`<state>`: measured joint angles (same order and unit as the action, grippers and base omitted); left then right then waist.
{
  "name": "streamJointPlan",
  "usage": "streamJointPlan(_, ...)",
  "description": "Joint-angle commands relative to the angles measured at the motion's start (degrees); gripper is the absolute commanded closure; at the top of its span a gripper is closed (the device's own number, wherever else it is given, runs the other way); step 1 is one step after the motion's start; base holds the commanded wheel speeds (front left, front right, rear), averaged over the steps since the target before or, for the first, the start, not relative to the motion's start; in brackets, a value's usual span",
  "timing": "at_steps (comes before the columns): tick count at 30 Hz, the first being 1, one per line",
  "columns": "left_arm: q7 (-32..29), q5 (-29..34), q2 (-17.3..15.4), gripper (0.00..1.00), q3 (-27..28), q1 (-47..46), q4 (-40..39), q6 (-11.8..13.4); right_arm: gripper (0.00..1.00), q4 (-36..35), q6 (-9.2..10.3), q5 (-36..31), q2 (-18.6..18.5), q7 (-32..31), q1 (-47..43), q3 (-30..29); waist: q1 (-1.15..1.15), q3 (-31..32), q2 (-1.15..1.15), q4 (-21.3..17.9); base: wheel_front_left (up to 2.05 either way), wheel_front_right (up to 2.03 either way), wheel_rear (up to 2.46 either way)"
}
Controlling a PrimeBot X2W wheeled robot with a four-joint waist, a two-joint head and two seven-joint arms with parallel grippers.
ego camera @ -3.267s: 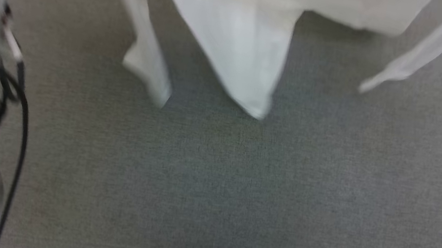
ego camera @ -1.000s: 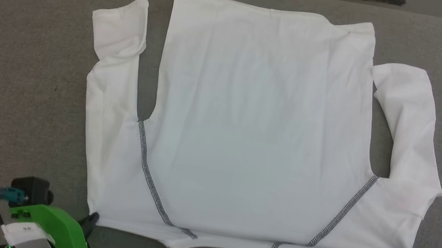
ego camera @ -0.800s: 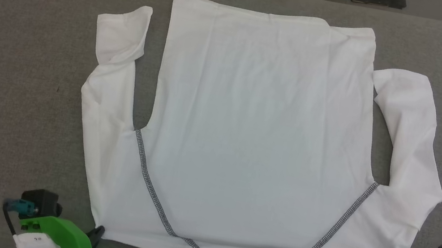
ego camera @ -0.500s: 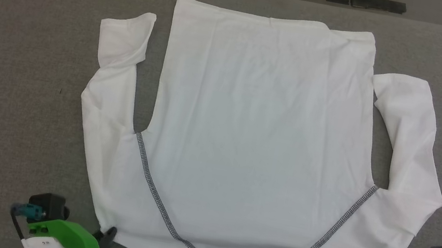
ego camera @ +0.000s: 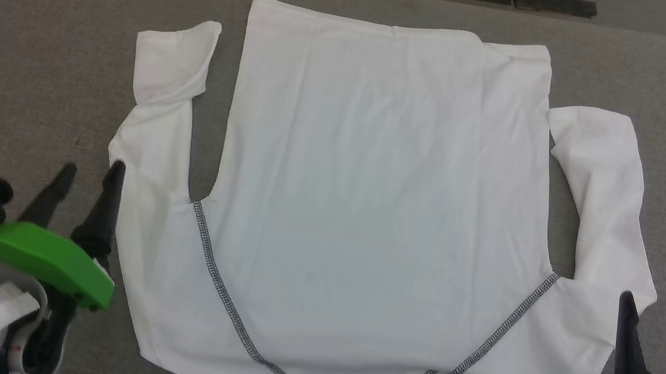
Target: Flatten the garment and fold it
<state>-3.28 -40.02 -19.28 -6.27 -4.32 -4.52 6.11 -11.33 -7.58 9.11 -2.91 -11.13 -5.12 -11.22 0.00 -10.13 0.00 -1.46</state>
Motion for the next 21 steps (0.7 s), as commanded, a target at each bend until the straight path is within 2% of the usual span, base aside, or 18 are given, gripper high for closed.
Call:
streamJointPlan(1,1.1,1.8,-1.6,0.0,0.0,-3.1,0.5,-1.2,0.0,-0.3,0.09,-0.6,0.0,2.2,1.9,0.7,0.0,-1.9,0.0,-1.0,0.0,0.0,0.0)
streamJointPlan(6,0.3,4.5,-5.7,0.0,-1.3,-14.7,5.0,-5.2,0.0,0.5,0.09,-1.4,0.0,7.4,6.0,2.7,0.0,-6.8,0.0,-2.6,0.0,0.0,0.0)
streamJointPlan(12,-8.2,4.1,-7.9,0.0,-4.7,-31.5,11.5,-9.3,0.0,0.6,0.09,-1.6,0.0,8.9,10.5,3.8,0.0,-13.3,0.0,-4.3,0.0,0.0,0.0)
streamJointPlan(17,-15.4,3.7,-8.7,0.0,-6.9,-43.4,17.2,-10.6,0.0,-0.1,0.09,-1.4,0.0,10.6,14.4,4.1,0.0,-17.9,0.0,-6.5,0.0,0.0,0.0)
streamJointPlan(21,-21.5,3.8,-9.0,0.0,-8.8,-49.5,21.7,-10.5,0.0,0.2,0.09,-1.0,0.0,12.4,16.9,4.5,0.0,-20.5,0.0,-8.4,0.0,0.0,0.0)
